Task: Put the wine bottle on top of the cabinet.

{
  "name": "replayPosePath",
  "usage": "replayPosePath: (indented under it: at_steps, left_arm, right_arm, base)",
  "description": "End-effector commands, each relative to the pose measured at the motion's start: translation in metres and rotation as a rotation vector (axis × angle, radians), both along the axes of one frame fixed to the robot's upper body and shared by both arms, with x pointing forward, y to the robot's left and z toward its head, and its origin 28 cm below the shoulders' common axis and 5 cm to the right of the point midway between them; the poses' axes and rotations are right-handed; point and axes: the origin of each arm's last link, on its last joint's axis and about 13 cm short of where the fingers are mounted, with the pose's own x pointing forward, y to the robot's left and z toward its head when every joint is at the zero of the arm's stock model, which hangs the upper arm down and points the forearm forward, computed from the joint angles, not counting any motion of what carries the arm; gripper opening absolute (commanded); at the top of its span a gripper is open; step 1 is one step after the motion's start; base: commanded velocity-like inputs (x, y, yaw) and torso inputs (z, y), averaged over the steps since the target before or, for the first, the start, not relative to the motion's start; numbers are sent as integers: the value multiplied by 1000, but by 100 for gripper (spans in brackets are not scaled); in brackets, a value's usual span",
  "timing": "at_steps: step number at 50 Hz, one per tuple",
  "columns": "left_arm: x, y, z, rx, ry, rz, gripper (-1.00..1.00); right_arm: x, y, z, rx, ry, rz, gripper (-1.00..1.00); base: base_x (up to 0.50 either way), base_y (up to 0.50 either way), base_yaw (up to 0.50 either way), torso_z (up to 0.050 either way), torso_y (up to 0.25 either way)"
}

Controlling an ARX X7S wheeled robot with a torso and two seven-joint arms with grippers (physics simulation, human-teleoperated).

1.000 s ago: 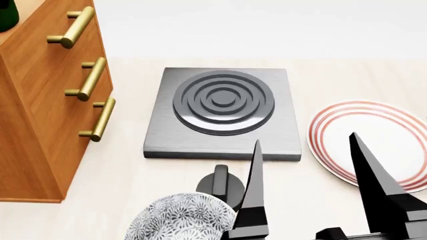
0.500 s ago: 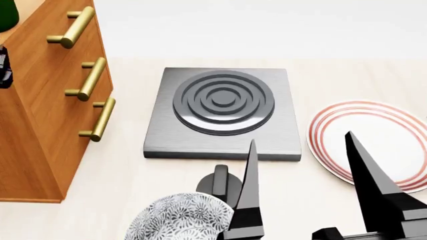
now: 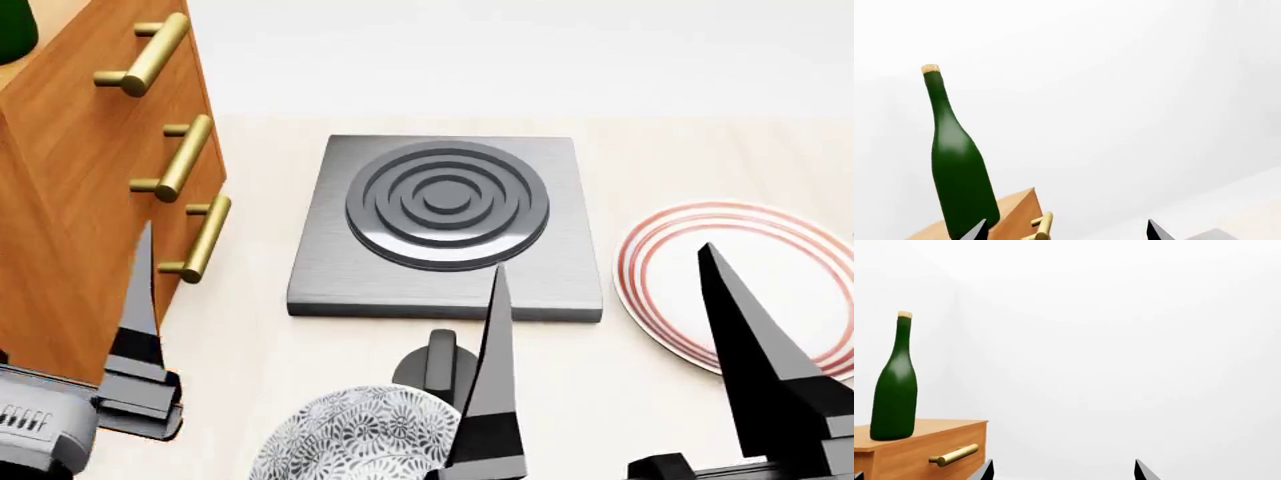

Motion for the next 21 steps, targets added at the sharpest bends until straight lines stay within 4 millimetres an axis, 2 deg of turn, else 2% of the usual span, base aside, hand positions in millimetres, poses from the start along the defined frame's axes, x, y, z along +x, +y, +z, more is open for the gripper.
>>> replayPosePath:
  at_steps: [1, 10, 21]
  left_arm:
    - [-27, -15, -9, 3, 8, -73, 100]
    - [-34, -16, -7, 1, 1, -90, 100]
    - [-32, -13, -6, -8, -4, -79, 100]
  right_arm:
    - [-4, 0, 6, 6, -22, 6, 100]
    - [-6, 0, 9, 10, -33, 10, 100]
    - [-5, 1, 7, 10, -25, 18, 100]
  base:
    - [0, 0, 0, 0, 0]
    - [0, 0, 0, 0, 0]
    - [0, 0, 0, 0, 0]
